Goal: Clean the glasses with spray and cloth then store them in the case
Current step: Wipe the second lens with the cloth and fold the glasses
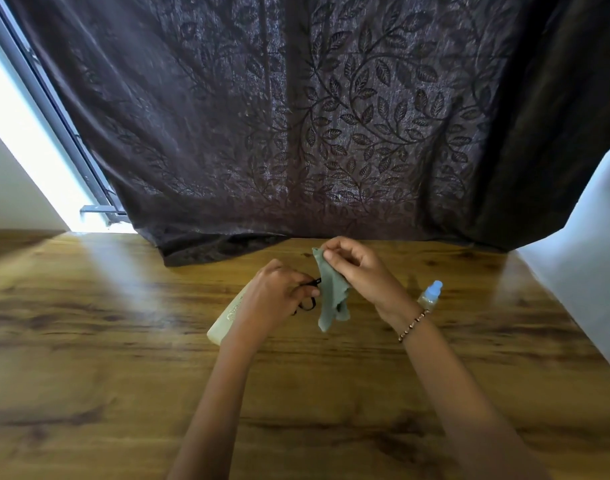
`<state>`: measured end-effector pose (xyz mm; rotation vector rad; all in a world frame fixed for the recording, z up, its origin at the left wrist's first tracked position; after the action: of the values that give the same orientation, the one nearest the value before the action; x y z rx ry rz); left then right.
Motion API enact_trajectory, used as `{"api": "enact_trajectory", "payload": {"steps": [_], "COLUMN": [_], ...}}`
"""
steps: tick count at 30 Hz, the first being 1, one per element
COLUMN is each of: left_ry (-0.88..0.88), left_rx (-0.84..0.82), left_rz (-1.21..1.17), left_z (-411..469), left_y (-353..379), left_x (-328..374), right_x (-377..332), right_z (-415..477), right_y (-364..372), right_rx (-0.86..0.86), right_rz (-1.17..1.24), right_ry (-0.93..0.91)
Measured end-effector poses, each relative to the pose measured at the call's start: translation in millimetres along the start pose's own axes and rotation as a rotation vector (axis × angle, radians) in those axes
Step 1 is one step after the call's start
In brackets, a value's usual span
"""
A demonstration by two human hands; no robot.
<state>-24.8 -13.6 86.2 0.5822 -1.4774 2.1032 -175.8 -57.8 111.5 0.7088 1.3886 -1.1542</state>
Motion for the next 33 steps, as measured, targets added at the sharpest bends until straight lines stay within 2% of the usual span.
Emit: {"api": "enact_trajectory", "payload": {"steps": [3,12,17,20,24,27,33], "left_ry": [0.022,0.099,0.084,0.114,0.190,0.178,0.217], "left_rx": [0.002,-0.003,0.046,0.036,0.101,0.141,0.106], "left_rz": [-0.015,-0.045,-0.015,0.019,0.106,0.166,0.192], "left_z": [-1.2,-4.3,-4.6,-2.9,-0.1,0.1,3.8], "left_y": [0.3,3.1,-1.8,-1.2,-6.0,-13.8,-10.4], "left_x": [-0.5,4.5,3.2,5.4,7.8,0.2,10.2], "right_x": [-1.9,1.7,13.7,13.7,9.4,14.1,9.8], "right_z": [4.1,9.9,6.5,4.4,7.5,9.6,8.9], "right_y": [-0.2,-4.1,-0.9,-1.0,-12.0,-26.5,-9.8], "right_rx": [-0.031,0.083,-0.141,-0.165,-0.126,-0.094,-0.113], "right_rz": [-0.059,-0.530,-0.650,-0.756,-0.785,-0.805,-0.767], "right_ry": [-0.033,-0.292,-0.352,-0.426,-0.431,-0.401,-0.444]}}
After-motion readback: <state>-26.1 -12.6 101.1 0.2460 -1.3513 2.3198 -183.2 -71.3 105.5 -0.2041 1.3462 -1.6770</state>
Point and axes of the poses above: each hand's wrist, its own z-axis towards the middle knuckle, its own y-axis out of the palm, x = y × z, the point moved 4 cm from there along z, towards the middle knuckle, and after that the axes turned 5 degrees about x, right-handed, at the moved point
